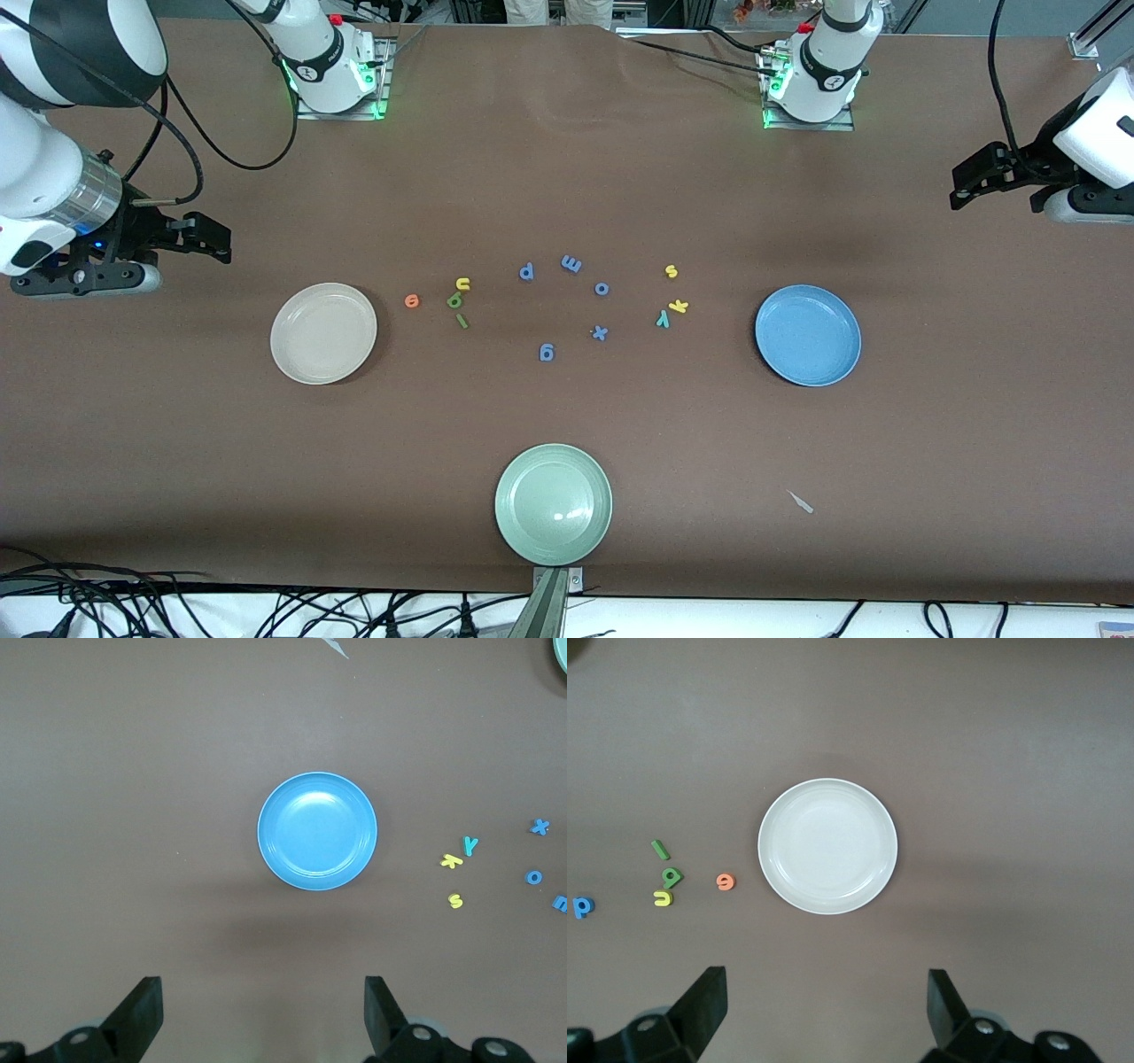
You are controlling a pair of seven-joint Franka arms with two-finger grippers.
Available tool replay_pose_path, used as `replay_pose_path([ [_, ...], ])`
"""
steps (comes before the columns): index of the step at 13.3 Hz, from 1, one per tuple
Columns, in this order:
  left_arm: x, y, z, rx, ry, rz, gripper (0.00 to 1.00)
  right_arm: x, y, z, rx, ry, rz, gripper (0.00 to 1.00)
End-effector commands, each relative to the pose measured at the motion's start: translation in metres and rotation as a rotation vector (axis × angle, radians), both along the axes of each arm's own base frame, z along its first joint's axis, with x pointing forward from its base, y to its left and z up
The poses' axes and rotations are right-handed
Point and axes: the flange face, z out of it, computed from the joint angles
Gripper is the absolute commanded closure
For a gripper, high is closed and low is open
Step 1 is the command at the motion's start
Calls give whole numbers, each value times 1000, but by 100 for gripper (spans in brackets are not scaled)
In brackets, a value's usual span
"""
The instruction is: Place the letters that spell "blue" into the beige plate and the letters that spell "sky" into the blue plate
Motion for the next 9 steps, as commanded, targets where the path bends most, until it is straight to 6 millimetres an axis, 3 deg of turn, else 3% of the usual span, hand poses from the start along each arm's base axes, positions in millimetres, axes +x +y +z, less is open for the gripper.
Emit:
replay_pose_path([
  [1, 3, -1, 6, -12, -1, -10, 0, -7, -1, 2, 9, -9, 12, 0],
  [9, 3, -6, 5, -8, 1, -17, 0, -14, -2, 2, 13, -16, 10, 0],
])
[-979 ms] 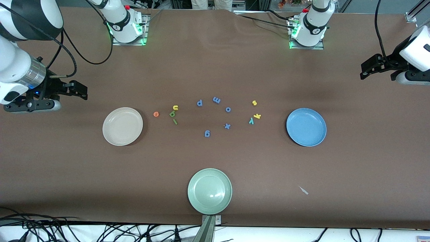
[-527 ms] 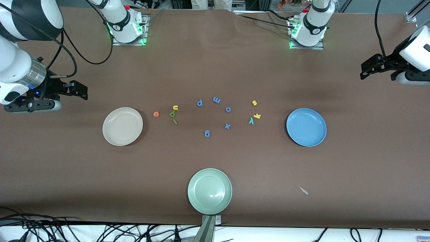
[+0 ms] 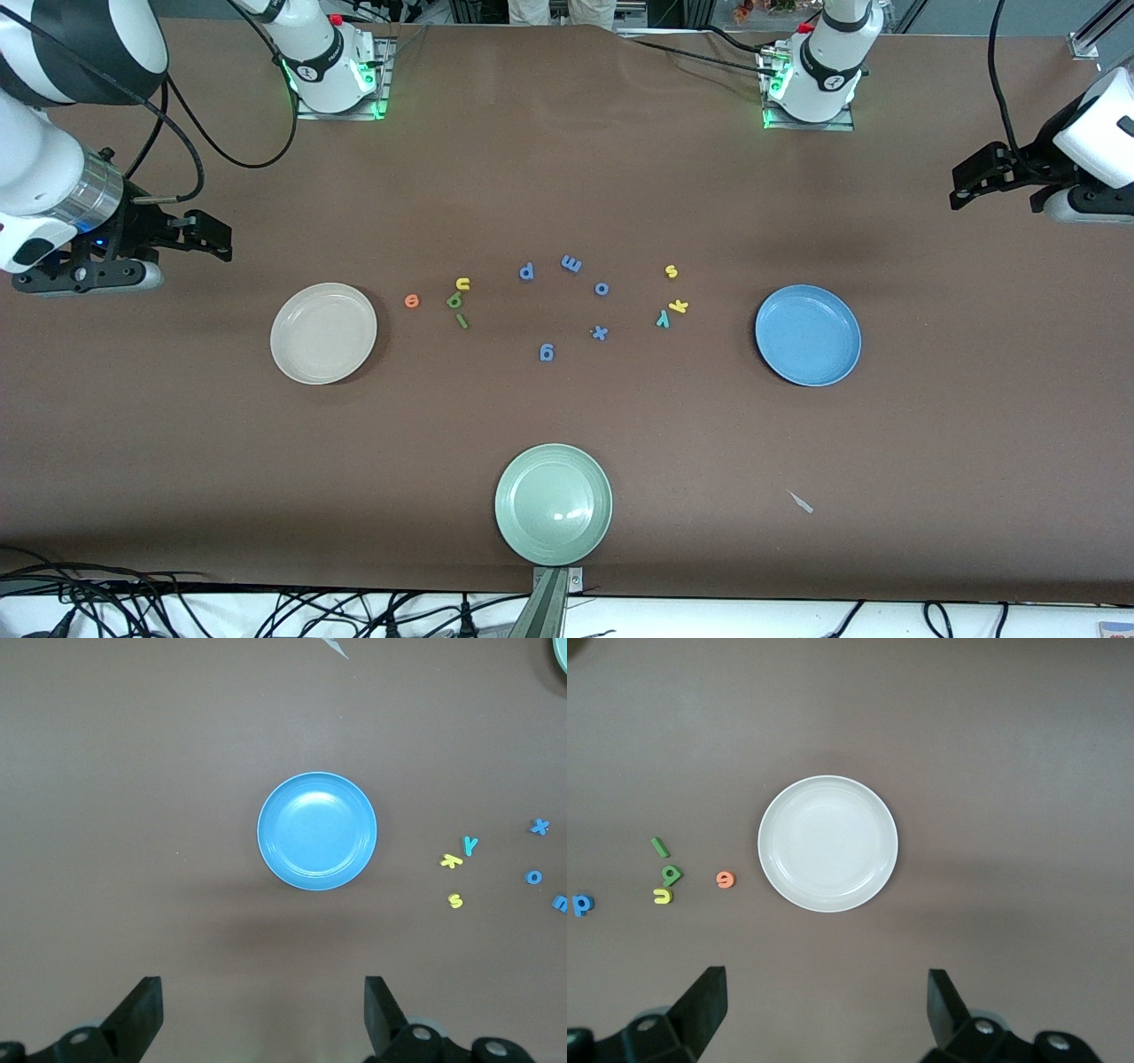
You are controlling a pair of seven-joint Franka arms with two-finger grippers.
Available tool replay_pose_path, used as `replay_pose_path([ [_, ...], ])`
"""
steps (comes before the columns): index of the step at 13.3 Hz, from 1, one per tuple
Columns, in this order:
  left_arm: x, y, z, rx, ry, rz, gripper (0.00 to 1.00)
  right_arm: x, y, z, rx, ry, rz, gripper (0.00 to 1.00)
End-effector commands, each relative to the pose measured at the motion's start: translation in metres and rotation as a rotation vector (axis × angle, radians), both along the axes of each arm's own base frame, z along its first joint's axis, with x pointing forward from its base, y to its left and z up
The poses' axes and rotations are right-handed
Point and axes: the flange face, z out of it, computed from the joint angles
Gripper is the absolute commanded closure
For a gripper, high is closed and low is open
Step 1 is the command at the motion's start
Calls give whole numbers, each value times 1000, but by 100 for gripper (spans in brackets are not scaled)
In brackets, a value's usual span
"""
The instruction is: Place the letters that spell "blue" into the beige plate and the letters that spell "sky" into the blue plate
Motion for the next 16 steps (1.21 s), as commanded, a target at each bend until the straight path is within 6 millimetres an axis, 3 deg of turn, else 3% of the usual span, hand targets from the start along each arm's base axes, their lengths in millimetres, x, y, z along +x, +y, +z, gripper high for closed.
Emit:
replay_pose_path([
  [1, 3, -3, 5, -7, 1, -12, 0, -11, -2, -3, 12, -15, 12, 0],
  [16, 4, -1, 5, -6, -1, -8, 0, -17, -1, 1, 17, -30, 13, 0],
])
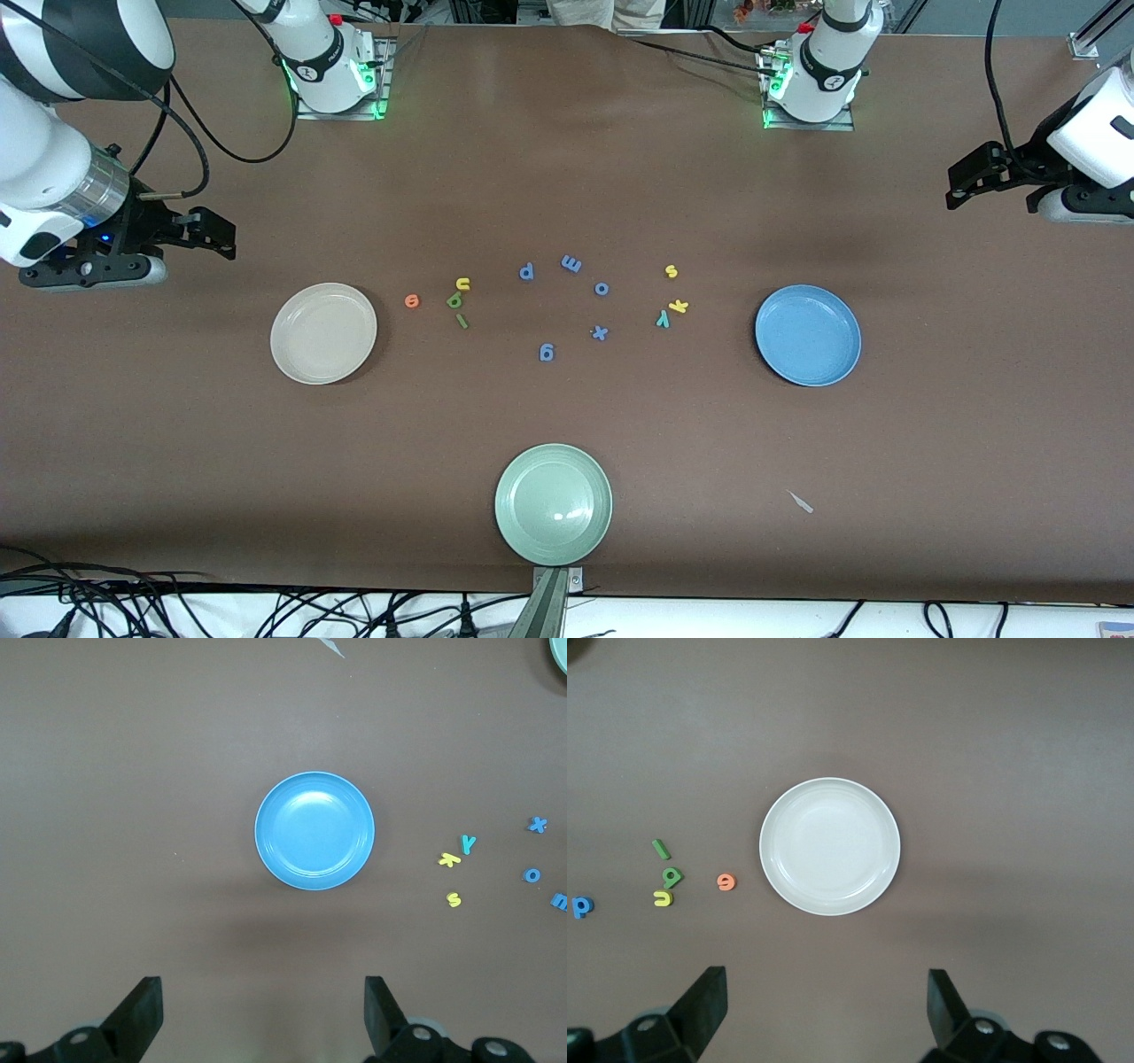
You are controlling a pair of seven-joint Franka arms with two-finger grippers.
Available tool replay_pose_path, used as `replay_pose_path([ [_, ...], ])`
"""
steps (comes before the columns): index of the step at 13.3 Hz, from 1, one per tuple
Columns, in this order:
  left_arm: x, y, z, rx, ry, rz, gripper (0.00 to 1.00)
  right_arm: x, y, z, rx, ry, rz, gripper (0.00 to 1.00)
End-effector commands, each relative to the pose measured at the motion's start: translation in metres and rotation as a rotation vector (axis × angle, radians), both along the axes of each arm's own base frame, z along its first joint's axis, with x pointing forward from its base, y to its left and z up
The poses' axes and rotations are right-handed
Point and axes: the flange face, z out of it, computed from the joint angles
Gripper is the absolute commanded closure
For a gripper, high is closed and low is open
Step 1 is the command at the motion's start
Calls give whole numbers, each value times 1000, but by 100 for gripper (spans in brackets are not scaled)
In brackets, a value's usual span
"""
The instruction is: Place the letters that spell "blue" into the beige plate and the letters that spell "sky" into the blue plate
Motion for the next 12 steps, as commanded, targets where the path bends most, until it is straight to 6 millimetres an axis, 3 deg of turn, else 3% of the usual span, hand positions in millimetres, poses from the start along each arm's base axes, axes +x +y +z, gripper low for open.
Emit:
replay_pose_path([
  [1, 4, 3, 5, -6, -2, 0, 0, -10, -1, 3, 18, -4, 9, 0],
  [12, 4, -1, 5, -6, -3, -7, 0, -9, -3, 3, 27, -10, 2, 0],
])
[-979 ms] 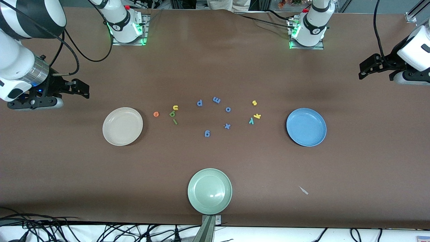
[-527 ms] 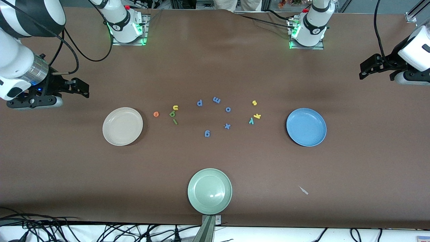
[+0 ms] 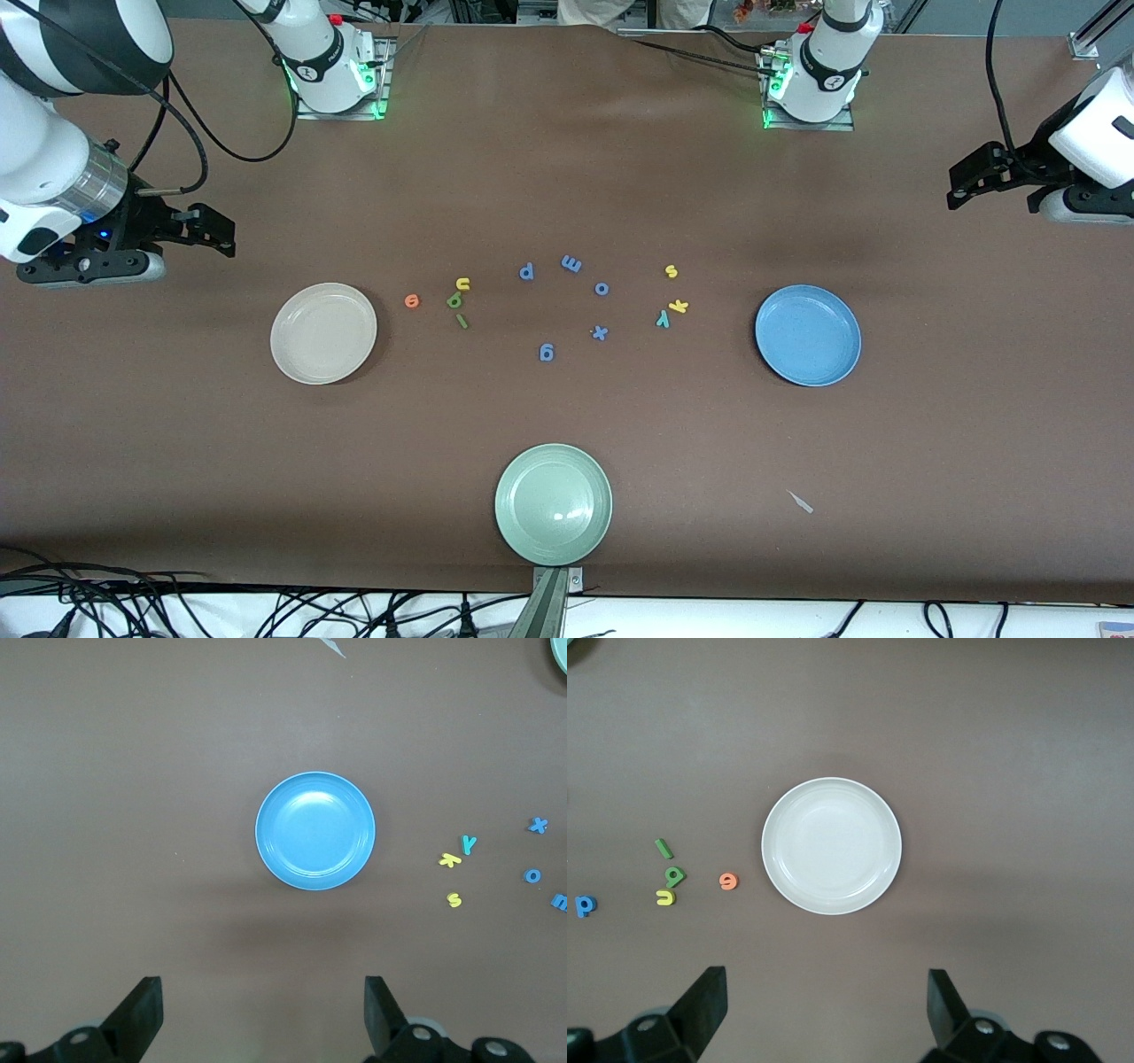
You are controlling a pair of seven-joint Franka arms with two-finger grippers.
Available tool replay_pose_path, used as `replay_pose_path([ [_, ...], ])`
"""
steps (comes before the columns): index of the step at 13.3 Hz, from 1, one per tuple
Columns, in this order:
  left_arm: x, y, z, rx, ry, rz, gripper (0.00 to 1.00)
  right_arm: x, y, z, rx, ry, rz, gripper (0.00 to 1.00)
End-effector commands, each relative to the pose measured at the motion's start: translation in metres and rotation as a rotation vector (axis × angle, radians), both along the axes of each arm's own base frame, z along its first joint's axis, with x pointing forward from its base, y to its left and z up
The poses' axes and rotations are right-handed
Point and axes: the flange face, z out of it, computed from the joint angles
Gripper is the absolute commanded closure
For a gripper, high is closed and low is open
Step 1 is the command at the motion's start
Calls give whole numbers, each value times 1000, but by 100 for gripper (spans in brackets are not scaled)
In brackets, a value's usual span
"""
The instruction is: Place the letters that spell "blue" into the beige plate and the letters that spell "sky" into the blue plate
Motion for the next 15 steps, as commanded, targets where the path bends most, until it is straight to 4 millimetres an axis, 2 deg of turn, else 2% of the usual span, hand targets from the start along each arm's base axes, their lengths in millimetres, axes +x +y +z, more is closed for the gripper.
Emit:
replay_pose_path([
  [1, 4, -1, 5, -6, -2, -7, 0, -7, 0, 6, 25, -17, 8, 0],
  [6, 6, 7, 0, -6, 8, 7, 0, -10, 1, 7, 26, -11, 7, 0],
  [10, 7, 11, -1, -7, 11, 13, 0, -9, -3, 1, 28, -6, 0, 0],
  [15, 6, 19, -4, -6, 26, 29, 0, -10, 1, -5, 39, 7, 2, 0],
])
